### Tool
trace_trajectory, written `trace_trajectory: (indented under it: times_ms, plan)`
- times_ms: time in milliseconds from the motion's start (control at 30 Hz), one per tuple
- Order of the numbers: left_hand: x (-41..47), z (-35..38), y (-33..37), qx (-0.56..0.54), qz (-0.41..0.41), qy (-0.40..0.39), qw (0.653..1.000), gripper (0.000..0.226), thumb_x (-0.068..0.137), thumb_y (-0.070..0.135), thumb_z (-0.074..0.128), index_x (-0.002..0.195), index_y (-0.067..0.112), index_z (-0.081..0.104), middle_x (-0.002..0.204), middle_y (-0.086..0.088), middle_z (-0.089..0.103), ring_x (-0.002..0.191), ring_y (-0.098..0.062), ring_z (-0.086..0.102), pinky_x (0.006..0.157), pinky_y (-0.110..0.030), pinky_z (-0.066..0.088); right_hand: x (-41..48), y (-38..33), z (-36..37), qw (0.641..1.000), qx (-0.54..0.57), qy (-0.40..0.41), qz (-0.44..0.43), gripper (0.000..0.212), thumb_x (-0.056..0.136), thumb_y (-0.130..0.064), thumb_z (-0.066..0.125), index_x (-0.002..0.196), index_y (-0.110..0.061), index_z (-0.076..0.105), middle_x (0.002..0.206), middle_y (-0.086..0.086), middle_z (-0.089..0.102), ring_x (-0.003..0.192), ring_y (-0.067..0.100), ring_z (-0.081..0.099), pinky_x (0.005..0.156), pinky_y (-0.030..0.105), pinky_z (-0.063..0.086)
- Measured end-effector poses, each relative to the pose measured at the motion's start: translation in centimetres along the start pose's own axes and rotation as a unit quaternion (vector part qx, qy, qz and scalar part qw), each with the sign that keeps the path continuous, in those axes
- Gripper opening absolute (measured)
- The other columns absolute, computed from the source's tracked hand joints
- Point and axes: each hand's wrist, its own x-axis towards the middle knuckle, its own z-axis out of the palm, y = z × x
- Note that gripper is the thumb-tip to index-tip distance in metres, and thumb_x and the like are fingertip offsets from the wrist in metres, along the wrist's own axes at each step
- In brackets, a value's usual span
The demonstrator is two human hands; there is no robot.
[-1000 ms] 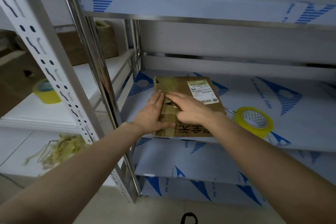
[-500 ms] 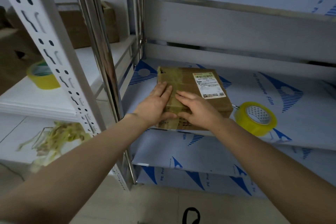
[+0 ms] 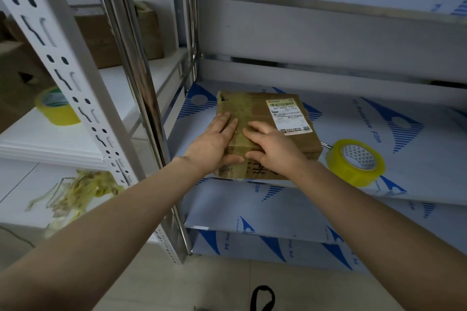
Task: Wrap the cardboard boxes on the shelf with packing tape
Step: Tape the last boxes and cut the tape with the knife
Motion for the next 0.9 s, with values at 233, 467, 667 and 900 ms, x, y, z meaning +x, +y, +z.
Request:
trace_trajectory:
  times_ms: [233, 467, 667, 900]
  plan:
    - [-0.1, 0.0, 0.1, -0.003, -0.007, -0.002, 1.0, 0.1, 0.08, 0.056, 0.062, 0.152, 0.011, 0.01, 0.16, -0.011, 0.002, 0.147, -0.024, -0.001, 0.118, -0.031, 0.005, 0.0, 0.3, -0.4, 0.999, 0.033, 0.022, 0.014, 0.058, 0.082, -0.03, 0.072, 0.134, -0.012, 0.053, 0.149, -0.002, 0.039, 0.132, 0.017, 0.041, 0.106, 0.027, 0.031]
    - [-0.2, 0.2, 0.4, -0.065, -0.02, -0.003, 0.998, 0.108, 0.08, 0.044, 0.069, 0.15, 0.002, -0.002, 0.159, -0.013, -0.004, 0.147, -0.021, -0.003, 0.114, -0.02, -0.001, 0.7, -1.2, -0.1, 0.994, -0.101, -0.042, -0.012, 0.076, 0.091, -0.027, 0.061, 0.152, -0.029, 0.016, 0.152, 0.005, 0.023, 0.136, 0.025, 0.024, 0.106, 0.036, 0.033]
    - [-0.2, 0.0, 0.6, -0.053, -0.025, -0.015, 0.998, 0.109, 0.08, 0.046, 0.069, 0.15, 0.001, -0.002, 0.159, -0.013, -0.004, 0.147, -0.022, -0.002, 0.118, -0.027, 0.004, 1.0, -0.6, -0.7, 0.996, -0.08, -0.04, -0.012, 0.072, 0.085, -0.031, 0.069, 0.147, -0.022, 0.034, 0.149, 0.001, 0.034, 0.136, 0.021, 0.03, 0.108, 0.034, 0.031]
    - [-0.1, 0.2, 0.3, -0.04, -0.02, -0.006, 0.999, 0.107, 0.08, 0.048, 0.067, 0.15, 0.002, 0.001, 0.159, -0.014, -0.001, 0.147, -0.024, -0.001, 0.119, -0.03, 0.005, 0.0, 0.3, 0.2, 0.999, -0.012, 0.03, -0.008, 0.066, 0.082, -0.032, 0.071, 0.14, -0.013, 0.046, 0.151, 0.0, 0.036, 0.137, 0.018, 0.036, 0.11, 0.027, 0.027]
